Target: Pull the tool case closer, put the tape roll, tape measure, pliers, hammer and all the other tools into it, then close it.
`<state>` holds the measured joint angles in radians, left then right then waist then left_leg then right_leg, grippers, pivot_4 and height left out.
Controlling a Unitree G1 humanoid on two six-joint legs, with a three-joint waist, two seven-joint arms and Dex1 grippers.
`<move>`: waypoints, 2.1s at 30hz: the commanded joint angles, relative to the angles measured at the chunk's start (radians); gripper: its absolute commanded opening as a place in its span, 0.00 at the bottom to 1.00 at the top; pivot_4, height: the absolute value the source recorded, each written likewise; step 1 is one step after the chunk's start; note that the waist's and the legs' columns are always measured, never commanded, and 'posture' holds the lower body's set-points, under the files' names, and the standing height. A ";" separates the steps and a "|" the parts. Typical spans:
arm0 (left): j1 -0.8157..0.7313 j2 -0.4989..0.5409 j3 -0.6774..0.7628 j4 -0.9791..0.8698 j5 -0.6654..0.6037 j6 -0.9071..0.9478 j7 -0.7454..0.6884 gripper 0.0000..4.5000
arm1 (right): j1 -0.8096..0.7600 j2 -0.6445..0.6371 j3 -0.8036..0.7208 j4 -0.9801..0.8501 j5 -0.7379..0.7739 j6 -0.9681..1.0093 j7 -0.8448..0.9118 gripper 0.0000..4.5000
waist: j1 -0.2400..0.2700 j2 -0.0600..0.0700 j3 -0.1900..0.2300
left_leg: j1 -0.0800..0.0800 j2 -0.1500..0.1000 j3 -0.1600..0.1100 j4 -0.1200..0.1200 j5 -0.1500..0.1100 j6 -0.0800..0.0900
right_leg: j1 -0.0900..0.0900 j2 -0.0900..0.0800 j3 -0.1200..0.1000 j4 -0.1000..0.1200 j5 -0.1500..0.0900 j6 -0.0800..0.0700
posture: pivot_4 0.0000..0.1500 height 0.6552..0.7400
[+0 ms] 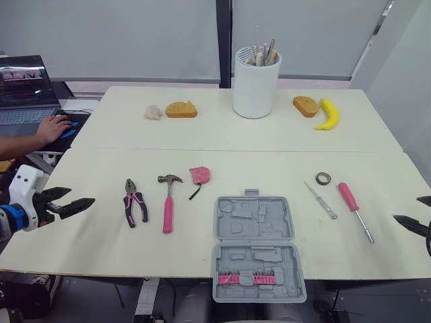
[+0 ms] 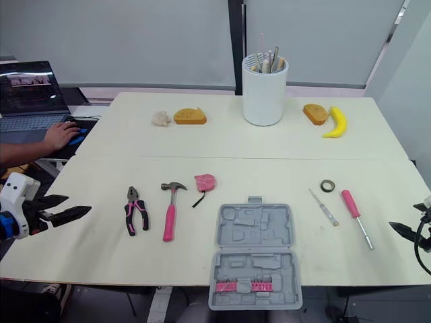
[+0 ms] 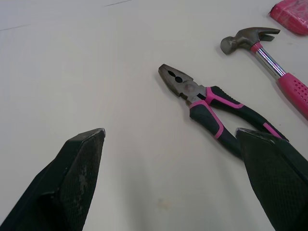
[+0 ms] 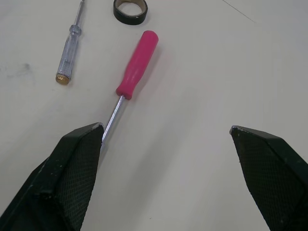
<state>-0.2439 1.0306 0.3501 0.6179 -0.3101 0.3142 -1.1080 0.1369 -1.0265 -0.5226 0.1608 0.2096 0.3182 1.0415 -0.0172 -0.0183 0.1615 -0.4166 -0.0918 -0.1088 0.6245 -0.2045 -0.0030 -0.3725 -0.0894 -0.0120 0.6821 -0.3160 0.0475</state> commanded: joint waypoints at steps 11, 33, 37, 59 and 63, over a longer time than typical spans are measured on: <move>-0.027 -0.023 0.025 -0.218 -0.061 0.098 0.039 1.00 | -0.082 -0.031 0.036 -0.095 0.010 0.008 -0.014 0.99 | 0.000 0.000 0.000 | 0.000 0.000 0.000 0.000 0.000 0.000 | 0.000 0.000 0.000 0.000 0.000 0.000 | 1.00 1.00; -0.337 -0.526 -0.552 -0.872 -0.125 0.290 0.141 1.00 | -0.639 0.131 0.616 0.274 -0.344 -0.262 -0.149 0.64 | -0.015 -0.001 0.001 | -0.001 -0.001 0.004 0.004 0.002 -0.003 | 0.003 0.001 0.002 0.000 0.002 0.002 | 1.00 1.00; -0.335 -0.589 -0.605 -0.840 -0.085 0.247 0.163 1.00 | -0.704 0.166 0.644 0.391 -0.373 -0.320 -0.178 0.59 | -0.013 -0.001 0.001 | -0.001 -0.001 0.004 0.004 0.002 -0.003 | 0.003 0.001 0.002 0.000 0.002 0.002 | 1.00 1.00; -0.347 -0.696 -0.664 -0.811 0.002 0.233 0.227 1.00 | -0.925 0.343 0.744 0.907 -0.506 -0.524 -0.342 0.40 | -0.015 -0.001 0.001 | 0.000 -0.001 0.004 0.004 0.003 -0.004 | 0.003 0.002 0.003 0.000 0.002 0.002 | 1.00 1.00; -0.352 -0.705 -0.665 -0.814 0.001 0.240 0.228 1.00 | -0.931 0.348 0.741 0.933 -0.503 -0.528 -0.346 0.24 | -0.015 -0.001 0.001 | 0.000 -0.001 0.004 0.005 0.003 -0.004 | 0.004 0.002 0.003 0.000 0.002 0.002 | 1.00 1.00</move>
<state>-0.5761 0.3323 -0.3106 -0.1779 -0.3071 0.5599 -0.8835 -0.7724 -0.6727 0.2289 1.0860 -0.2940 -0.2021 0.7048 -0.0322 -0.0192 0.1621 -0.4170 -0.0931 -0.1052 0.6291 -0.2014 -0.0074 -0.3690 -0.0871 -0.0094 0.6823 -0.3142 0.0497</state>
